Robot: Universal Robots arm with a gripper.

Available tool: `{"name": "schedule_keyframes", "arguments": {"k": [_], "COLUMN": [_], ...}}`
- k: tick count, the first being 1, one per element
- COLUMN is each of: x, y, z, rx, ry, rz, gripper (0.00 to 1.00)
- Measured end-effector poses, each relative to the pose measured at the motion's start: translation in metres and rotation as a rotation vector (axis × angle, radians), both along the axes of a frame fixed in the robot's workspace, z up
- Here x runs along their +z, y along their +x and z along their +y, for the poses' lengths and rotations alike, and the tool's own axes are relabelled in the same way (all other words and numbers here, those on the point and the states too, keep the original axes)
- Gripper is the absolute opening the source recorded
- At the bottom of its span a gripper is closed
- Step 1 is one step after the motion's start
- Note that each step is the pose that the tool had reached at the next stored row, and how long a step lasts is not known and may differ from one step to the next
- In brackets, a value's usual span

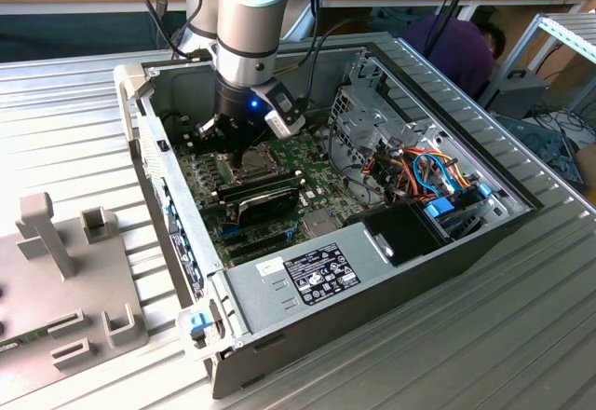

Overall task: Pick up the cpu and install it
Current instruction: 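Close the cpu cover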

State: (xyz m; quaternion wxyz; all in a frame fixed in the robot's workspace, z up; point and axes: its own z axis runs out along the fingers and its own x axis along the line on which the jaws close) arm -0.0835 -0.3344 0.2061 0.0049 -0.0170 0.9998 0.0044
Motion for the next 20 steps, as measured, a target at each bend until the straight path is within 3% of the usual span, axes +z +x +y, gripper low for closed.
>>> {"name": "schedule_keyframes", "arguments": {"k": [15,20], "x": [-0.0038,0.0001], "y": [-0.0001,0.0002], "z": [0.0000,0.0004], "rx": [0.000,0.000], "ry": [0.0000,0.0022], "rz": [0.0000,-0.0018], "gripper": [0.11,0.11]}}
